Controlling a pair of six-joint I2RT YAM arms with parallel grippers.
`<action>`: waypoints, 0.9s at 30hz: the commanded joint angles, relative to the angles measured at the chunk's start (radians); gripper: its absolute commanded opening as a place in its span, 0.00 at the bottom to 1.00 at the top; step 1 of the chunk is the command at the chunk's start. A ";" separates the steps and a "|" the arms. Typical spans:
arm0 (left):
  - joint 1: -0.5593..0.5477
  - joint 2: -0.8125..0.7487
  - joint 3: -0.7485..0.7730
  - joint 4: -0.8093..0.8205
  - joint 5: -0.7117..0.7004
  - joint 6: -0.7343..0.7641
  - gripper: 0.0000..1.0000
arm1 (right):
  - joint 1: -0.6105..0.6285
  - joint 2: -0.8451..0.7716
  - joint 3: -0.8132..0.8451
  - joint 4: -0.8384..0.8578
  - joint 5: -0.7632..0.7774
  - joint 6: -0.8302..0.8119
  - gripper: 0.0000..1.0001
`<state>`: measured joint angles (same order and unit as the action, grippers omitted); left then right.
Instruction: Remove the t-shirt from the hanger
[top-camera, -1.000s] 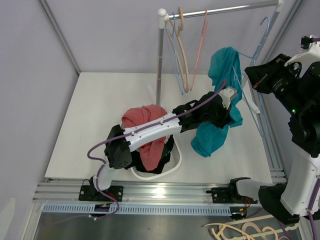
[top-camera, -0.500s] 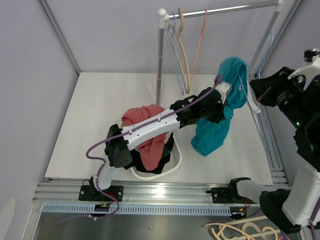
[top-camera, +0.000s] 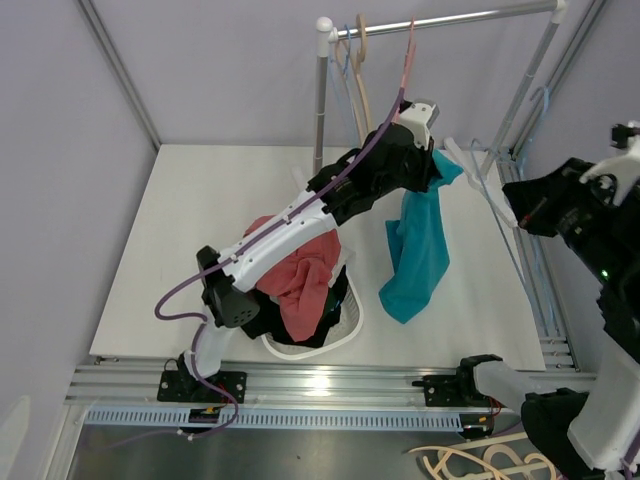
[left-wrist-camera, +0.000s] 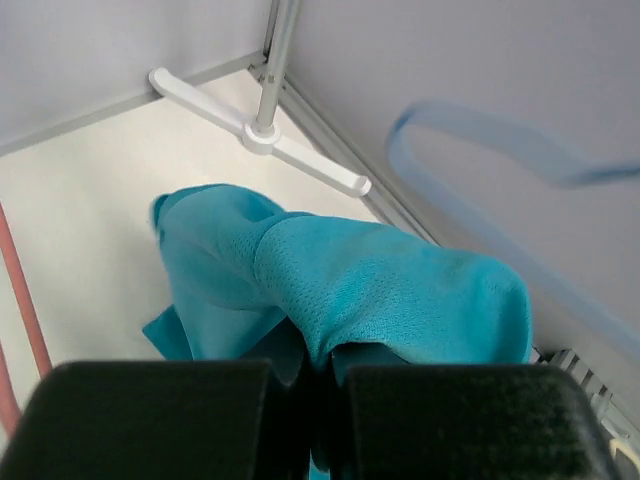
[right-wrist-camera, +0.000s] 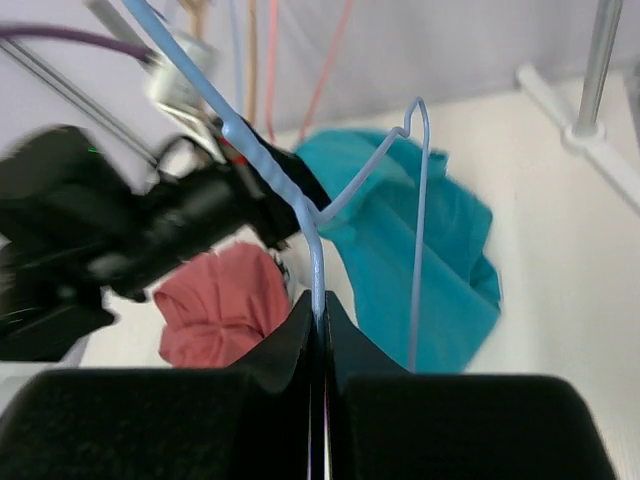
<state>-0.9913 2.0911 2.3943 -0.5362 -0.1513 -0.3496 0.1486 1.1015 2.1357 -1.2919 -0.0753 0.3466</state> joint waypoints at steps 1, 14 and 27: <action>-0.004 -0.022 -0.033 -0.005 0.022 -0.008 0.01 | 0.003 -0.043 0.099 0.006 0.021 -0.009 0.00; -0.228 -0.167 -0.142 -0.050 0.030 0.083 0.01 | 0.003 0.073 -0.263 0.532 -0.006 -0.066 0.00; -0.313 -0.402 -0.179 -0.148 -0.008 0.113 0.01 | -0.003 0.284 -0.019 0.600 -0.001 -0.150 0.00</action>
<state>-1.3117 1.7794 2.2139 -0.6750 -0.1509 -0.2600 0.1474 1.3682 2.0689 -0.7780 -0.0566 0.2237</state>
